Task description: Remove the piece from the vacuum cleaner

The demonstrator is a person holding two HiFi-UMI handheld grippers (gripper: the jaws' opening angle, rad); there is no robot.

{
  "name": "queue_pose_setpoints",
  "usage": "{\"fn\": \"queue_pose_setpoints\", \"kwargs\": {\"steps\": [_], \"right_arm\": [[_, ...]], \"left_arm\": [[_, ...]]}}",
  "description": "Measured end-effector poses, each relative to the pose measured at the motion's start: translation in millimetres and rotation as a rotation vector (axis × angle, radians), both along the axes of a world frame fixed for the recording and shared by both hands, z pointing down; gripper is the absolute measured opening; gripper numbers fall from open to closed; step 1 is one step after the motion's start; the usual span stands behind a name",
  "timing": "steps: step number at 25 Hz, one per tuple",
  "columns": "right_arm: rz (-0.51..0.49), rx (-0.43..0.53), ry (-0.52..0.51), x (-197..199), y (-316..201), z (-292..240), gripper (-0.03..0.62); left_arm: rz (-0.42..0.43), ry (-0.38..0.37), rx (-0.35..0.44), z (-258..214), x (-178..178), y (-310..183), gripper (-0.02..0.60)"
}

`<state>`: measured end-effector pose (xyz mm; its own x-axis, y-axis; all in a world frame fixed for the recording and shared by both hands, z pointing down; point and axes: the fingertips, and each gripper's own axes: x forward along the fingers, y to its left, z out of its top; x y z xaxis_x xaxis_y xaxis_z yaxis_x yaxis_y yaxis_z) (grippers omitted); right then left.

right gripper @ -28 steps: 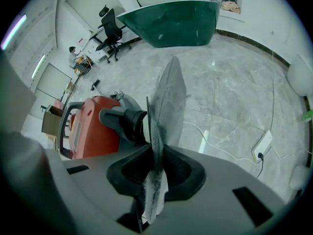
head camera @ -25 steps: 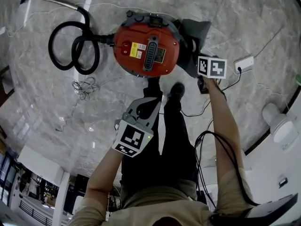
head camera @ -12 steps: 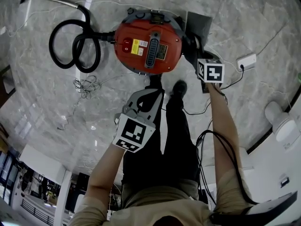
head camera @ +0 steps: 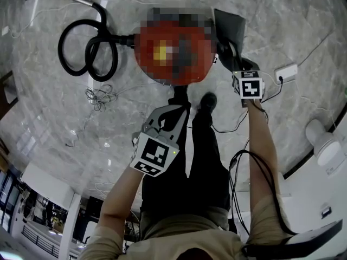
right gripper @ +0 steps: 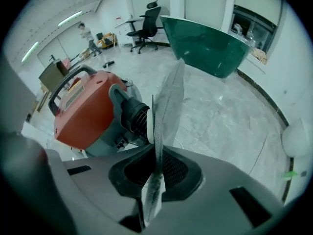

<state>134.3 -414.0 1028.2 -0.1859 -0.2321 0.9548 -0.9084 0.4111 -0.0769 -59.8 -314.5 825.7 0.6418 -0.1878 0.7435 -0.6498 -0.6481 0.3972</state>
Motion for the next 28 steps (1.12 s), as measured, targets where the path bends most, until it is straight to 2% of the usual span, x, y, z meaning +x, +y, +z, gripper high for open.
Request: {"fn": "queue_pose_setpoints", "kwargs": {"steps": [2, 7, 12, 15, 17, 21, 28], "right_arm": [[0.030, 0.004, -0.012, 2.5, -0.5, 0.5, 0.026], [-0.093, 0.055, 0.102, 5.7, -2.9, -0.3, 0.028], [-0.102, 0.089, 0.149, 15.2, -8.9, 2.7, 0.028], [-0.062, 0.082, 0.192, 45.9, -17.7, 1.1, 0.025], [-0.033, 0.068, 0.183, 66.6, -19.3, -3.7, 0.025], [-0.118, 0.062, 0.170, 68.8, -8.7, -6.1, 0.025], [-0.044, 0.064, 0.114, 62.5, -3.7, -10.5, 0.025]], "left_arm": [[-0.002, -0.002, -0.001, -0.3, -0.2, 0.7, 0.003], [-0.011, -0.016, 0.005, 2.1, -8.8, -0.1, 0.003], [-0.012, -0.019, 0.002, 5.3, -5.1, 0.1, 0.003], [-0.003, -0.009, -0.004, 6.6, 0.9, 3.0, 0.003], [-0.006, -0.001, -0.005, 6.9, 4.4, 3.2, 0.003], [0.000, 0.002, -0.015, 9.0, 15.4, 5.1, 0.003], [0.008, -0.003, -0.001, 4.3, 19.0, -1.1, 0.003]]}}
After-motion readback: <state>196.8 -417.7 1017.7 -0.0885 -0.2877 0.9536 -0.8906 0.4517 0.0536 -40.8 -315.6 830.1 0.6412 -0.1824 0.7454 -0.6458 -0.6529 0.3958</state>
